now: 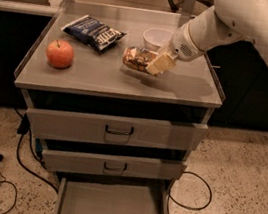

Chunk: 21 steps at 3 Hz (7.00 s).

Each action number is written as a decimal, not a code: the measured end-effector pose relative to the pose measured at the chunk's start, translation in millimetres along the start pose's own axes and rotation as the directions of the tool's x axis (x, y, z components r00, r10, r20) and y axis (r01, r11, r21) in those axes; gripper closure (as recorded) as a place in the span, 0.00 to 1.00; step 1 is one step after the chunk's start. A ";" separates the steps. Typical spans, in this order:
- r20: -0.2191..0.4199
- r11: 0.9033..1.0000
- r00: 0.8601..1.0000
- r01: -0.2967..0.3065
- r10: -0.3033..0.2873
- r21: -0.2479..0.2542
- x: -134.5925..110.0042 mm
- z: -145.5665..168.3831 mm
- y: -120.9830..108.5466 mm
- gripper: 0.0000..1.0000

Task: Place orange can into bottom drawer

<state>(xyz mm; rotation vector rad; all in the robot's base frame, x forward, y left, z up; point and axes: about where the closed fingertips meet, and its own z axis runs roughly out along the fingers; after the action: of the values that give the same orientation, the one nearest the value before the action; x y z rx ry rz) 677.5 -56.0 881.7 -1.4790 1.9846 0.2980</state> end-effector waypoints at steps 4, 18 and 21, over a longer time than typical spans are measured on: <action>0.063 0.993 0.996 0.063 -0.070 0.099 17.9 -143.2 95.2 1.00; -0.106 0.948 0.946 -0.313 0.306 -0.056 387.2 258.5 270.3 1.00; 0.023 0.975 0.991 -0.127 0.133 -0.182 403.3 310.0 286.0 1.00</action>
Offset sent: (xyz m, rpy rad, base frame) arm -0.1117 -0.0590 0.0900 0.0408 -0.1295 0.0215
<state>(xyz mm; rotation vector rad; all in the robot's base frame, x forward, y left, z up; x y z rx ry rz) 457.4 -107.2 343.7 -1.4438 2.0748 0.5700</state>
